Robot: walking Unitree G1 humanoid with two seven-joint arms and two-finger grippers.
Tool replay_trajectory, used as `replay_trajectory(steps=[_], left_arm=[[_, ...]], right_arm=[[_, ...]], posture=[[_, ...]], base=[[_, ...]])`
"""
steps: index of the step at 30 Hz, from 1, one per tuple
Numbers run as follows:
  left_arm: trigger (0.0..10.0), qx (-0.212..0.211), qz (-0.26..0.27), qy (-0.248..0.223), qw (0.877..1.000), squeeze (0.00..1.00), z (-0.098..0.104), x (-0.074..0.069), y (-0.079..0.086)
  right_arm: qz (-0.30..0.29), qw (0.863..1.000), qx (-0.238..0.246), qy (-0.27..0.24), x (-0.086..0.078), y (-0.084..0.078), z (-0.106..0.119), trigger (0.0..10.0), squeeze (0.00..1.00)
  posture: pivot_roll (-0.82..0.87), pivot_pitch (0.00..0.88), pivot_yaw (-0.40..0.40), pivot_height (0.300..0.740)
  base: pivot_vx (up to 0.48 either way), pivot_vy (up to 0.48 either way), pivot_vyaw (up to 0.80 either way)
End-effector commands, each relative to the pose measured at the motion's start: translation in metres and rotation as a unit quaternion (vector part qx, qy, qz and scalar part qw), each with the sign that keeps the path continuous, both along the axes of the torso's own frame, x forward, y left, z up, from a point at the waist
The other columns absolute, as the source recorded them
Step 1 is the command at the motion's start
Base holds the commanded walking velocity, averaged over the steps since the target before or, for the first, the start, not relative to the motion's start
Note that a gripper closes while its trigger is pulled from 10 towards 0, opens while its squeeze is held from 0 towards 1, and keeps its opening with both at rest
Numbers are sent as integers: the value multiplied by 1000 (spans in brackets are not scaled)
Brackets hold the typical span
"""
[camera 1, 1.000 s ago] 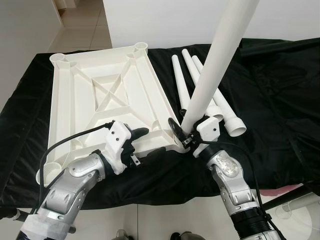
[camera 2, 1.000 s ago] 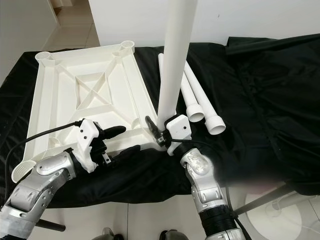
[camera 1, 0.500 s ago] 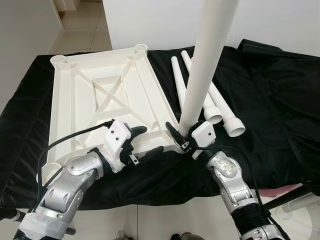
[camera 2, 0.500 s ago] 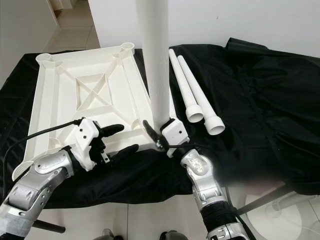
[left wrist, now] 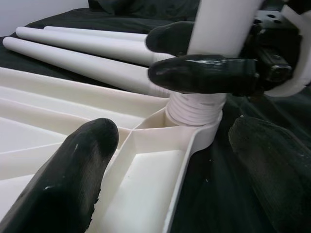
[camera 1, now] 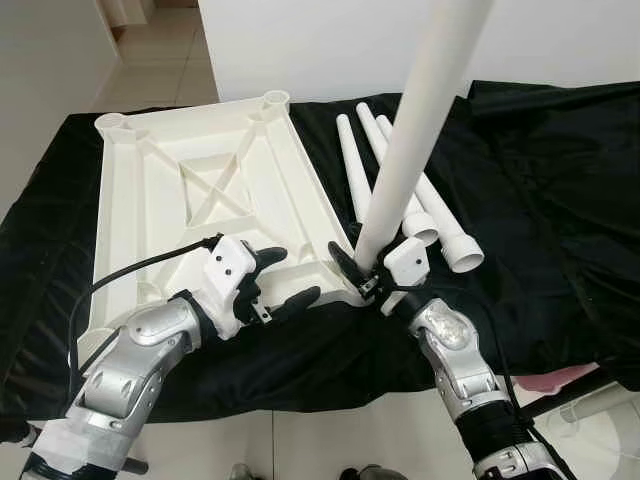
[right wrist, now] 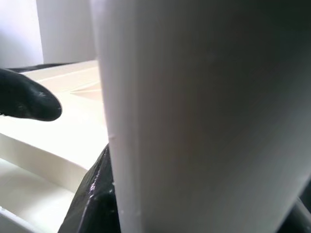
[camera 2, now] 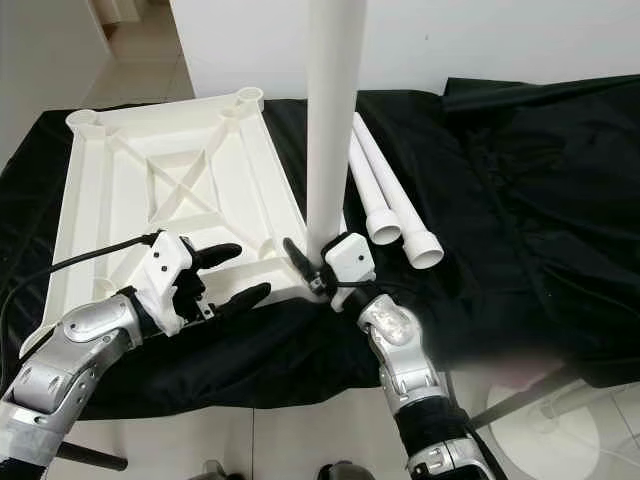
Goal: Building children table
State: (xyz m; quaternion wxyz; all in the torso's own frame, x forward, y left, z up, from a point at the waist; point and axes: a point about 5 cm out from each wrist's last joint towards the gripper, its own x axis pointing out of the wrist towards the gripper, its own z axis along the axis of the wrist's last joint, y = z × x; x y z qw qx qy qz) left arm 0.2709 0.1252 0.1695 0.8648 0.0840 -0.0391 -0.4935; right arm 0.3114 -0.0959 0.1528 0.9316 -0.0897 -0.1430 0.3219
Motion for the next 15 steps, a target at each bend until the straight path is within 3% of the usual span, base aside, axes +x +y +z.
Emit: replay_trajectory(steps=[1,10,15], left_arm=[[10000,15,-23,-2,1000,0,-1,0,4],[10000,17,-23,-2,1000,0,-2,-1,4],[10000,18,-20,-4,1000,0,-2,0,6]], right_arm=[[-6,994,-21,106,1,-1,-32,10000,0],[-8,990,-32,134,4,-2,-35,10000,0],[-23,986,-1,168,6,-3,-36,10000,0]], posture=[[-28,125,8,740],[-25,123,3,740],[-22,118,-1,740]], base=[[0,0,0],[0,0,0],[0,0,0]])
